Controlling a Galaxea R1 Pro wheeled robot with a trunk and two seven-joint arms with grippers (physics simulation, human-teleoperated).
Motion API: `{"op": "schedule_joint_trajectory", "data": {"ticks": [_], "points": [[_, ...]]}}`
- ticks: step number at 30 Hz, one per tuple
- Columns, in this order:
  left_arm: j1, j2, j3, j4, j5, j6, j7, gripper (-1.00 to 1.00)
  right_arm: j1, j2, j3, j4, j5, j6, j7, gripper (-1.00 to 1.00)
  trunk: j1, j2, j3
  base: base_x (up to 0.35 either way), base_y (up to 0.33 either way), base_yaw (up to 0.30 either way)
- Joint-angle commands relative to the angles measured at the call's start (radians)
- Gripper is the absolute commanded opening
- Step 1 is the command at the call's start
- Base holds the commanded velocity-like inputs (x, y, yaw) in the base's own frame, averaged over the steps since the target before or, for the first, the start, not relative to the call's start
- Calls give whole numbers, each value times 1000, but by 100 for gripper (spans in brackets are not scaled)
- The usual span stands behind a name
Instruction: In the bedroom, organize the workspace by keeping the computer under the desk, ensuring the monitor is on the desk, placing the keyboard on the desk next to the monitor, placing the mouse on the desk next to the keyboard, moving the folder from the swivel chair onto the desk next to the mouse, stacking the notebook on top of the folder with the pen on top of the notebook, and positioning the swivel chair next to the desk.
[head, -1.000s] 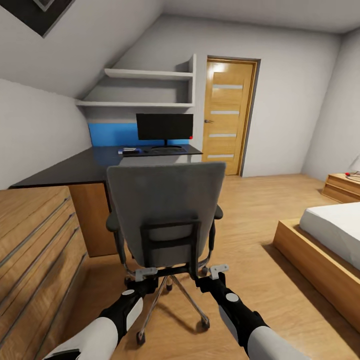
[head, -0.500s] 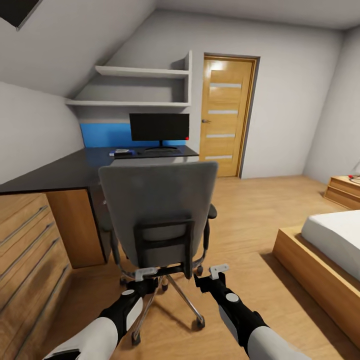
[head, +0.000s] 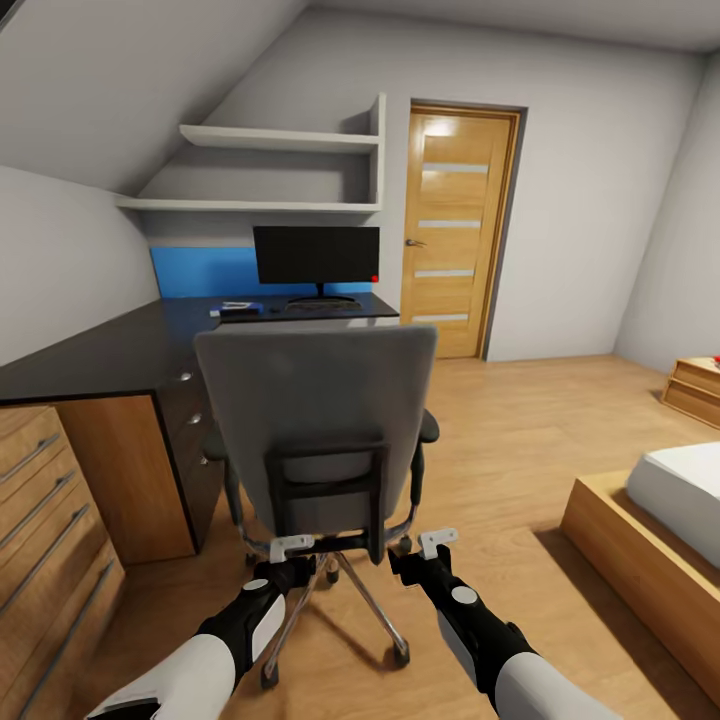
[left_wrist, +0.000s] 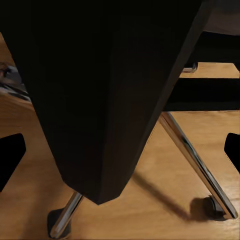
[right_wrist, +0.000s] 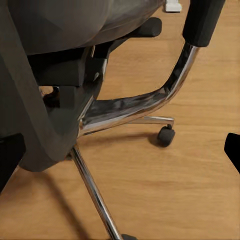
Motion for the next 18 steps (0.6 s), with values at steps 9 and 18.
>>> {"op": "schedule_joint_trajectory", "data": {"ticks": [9, 18], "points": [[-1, -1, 5, 1, -8, -3, 1, 100, -1, 0, -2, 1, 9, -3, 1, 100, 0, 0, -1, 322, 122, 0], [-1, -1, 5, 1, -8, -3, 2, 100, -1, 0, -2, 1, 9, -3, 1, 100, 0, 0, -1, 322, 101, 0]]}}
